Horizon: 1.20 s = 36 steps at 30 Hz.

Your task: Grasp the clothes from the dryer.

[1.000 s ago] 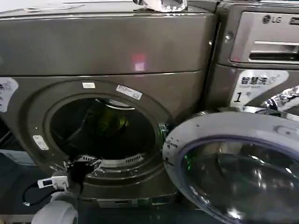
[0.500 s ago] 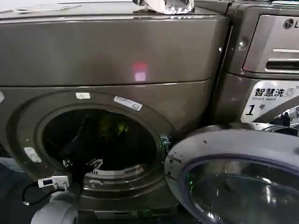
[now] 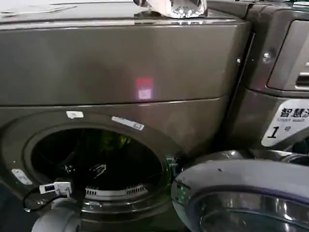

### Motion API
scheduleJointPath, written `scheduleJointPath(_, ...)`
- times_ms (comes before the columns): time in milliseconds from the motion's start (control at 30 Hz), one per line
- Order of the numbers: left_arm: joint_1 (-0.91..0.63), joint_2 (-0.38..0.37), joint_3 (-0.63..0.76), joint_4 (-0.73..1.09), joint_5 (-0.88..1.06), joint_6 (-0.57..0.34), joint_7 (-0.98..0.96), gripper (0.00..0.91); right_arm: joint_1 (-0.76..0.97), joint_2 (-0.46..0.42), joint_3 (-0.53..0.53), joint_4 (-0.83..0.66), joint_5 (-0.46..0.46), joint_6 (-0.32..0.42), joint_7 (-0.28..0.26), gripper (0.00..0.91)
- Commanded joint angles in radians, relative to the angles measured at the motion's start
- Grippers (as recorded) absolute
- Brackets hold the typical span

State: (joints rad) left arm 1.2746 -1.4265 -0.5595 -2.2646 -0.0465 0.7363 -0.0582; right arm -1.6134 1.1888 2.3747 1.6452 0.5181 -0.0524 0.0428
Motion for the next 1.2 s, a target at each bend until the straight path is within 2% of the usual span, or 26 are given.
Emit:
scheduleJointPath(33, -0.02, -0.005, 0.003, 0.036, 0.055, 0.049, 0.015, 0.907, -0.001, -0.001, 0.001, -0.004, -0.005, 0.017, 0.001, 0.907)
scheduleJointPath(200, -0.122, -0.018, -0.01, 0.175, 0.069, -0.01, -0.003, 0.907, -0.005, -0.001, 0.007, -0.008, -0.001, 0.025, 0.0, 0.907)
scheduleJointPath(433, -0.323, -0.018, -0.001, 0.352, 0.074, -0.014, -0.005, 0.907, 0.007, -0.001, -0.006, -0.004, -0.002, 0.034, -0.004, 0.907)
scheduleJointPath(600, -0.487, -0.034, -0.002, 0.554, 0.082, -0.045, 0.013, 0.907, 0.006, -0.007, -0.008, -0.006, 0.002, 0.033, -0.003, 0.907)
scheduleJointPath(1000, -0.737, -0.035, -0.007, 0.931, 0.164, -0.144, 0.087, 0.907, 0.012, -0.011, -0.02, -0.006, 0.003, 0.032, -0.004, 0.907)
scheduleJointPath(1200, -0.82, -0.049, -0.003, 1.052, 0.234, -0.192, 0.118, 0.907, 0.008, -0.019, -0.01, -0.002, 0.008, 0.027, -0.003, 0.907)
